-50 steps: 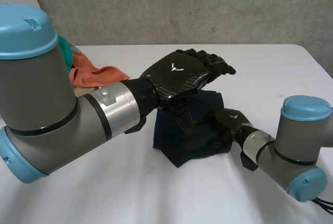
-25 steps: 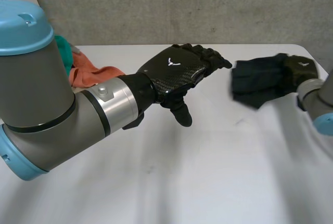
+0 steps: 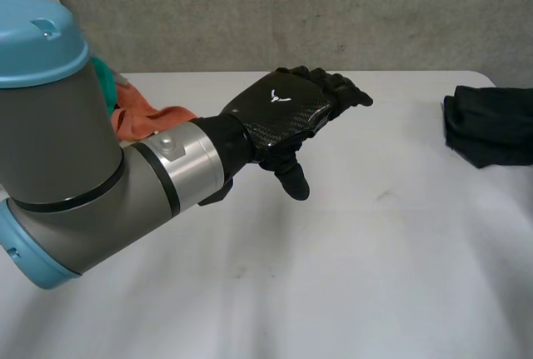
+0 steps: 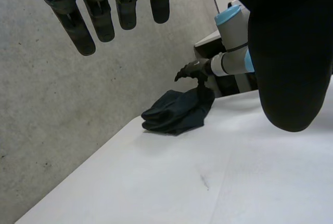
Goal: Fold the laundry.
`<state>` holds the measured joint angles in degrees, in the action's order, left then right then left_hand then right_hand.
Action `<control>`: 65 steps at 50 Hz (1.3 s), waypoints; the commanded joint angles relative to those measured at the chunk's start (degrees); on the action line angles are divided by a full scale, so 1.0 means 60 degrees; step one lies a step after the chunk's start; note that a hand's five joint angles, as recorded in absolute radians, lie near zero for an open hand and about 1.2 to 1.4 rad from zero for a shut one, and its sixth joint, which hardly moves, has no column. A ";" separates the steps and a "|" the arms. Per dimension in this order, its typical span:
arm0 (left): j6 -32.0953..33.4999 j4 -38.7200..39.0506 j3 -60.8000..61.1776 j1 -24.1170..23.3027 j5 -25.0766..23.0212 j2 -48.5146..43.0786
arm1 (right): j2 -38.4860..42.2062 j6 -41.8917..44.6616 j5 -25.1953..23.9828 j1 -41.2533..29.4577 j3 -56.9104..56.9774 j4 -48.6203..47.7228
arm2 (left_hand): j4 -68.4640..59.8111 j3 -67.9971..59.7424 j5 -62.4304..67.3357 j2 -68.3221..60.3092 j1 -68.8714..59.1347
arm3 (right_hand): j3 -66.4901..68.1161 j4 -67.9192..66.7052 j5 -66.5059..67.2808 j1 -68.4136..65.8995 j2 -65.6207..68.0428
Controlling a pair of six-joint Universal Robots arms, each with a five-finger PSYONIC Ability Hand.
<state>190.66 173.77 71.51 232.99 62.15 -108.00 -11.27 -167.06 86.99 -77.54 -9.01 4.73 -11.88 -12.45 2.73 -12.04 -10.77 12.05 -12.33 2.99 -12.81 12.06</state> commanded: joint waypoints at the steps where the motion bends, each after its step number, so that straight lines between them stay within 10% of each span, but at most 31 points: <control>1: -0.0003 -0.0001 0.0049 0.0016 0.0012 0.0055 | -0.0536 0.2733 0.1189 -0.0054 -0.1117 -0.1548 | -0.0395 -0.0301 0.0254 -0.0369 -0.0581 | -0.0342 0.0389 -0.0499 0.0468 -0.0343; 9: -0.0003 -0.0001 0.0020 0.0031 0.0129 0.0201 | -0.3303 0.3072 0.0152 -0.0479 -0.5260 -0.3731 | -0.0423 -0.0329 0.0282 -0.0397 -0.0609 | -0.0342 0.0389 -0.0499 0.0468 -0.0343; 14: 0.0040 -0.0001 0.0005 0.0075 0.0626 0.0494 | -0.5950 0.3204 -0.2216 -0.0932 -0.9135 -0.4638 | -0.0311 -0.0217 0.0170 -0.0285 -0.0497 | -0.0342 0.0389 -0.0499 0.0468 -0.0343; 25: 0.0347 0.1345 -0.0346 0.1977 0.4082 0.0817 | -0.9498 0.3861 -0.4888 -0.1899 -1.4356 -0.4643 | -0.0255 -0.0161 0.0114 -0.0229 -0.0441 | -0.0342 0.0389 -0.0499 0.0468 -0.0343; 35: 0.5340 0.1917 -0.2205 0.4732 0.5359 -0.2432 | -1.0236 0.5839 -0.4904 -0.2676 -1.5738 -0.1830 | -0.0199 -0.0105 0.0058 -0.0172 -0.0385 | -0.0342 0.0389 -0.0499 0.0468 -0.0343; 45: 0.6017 0.3250 -0.4080 0.5919 0.4671 -0.5700 | -1.0235 0.6251 -0.4670 -0.2764 -1.6032 -0.1667 | -0.1927 -0.1833 0.1786 -0.1900 -0.2113 | -0.0342 0.0389 -0.0499 0.0468 -0.0343; 49: 0.6003 0.3324 -0.4331 0.5832 0.4465 -0.6024 | -1.0235 0.6207 -0.4670 -0.2779 -1.6105 -0.1740 | -1.1302 -1.1208 1.1161 -1.1276 -1.1488 | -0.0342 0.0389 -0.0499 0.0468 -0.0343; 65: 0.3222 0.4760 -0.0816 0.2773 0.4978 -0.1134 | -1.2225 0.2518 -0.2945 -0.2764 -1.6032 -0.3381 | -1.1353 -1.1259 1.1212 -1.1327 -1.1539 | -0.0342 0.0389 -0.0499 0.0468 -0.0343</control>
<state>218.64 200.49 58.00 258.06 92.04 -126.85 -79.70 -144.42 62.37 -94.09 -105.75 -13.10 -68.52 -67.47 53.33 -68.16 -64.14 12.04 -12.33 2.97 -12.81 11.93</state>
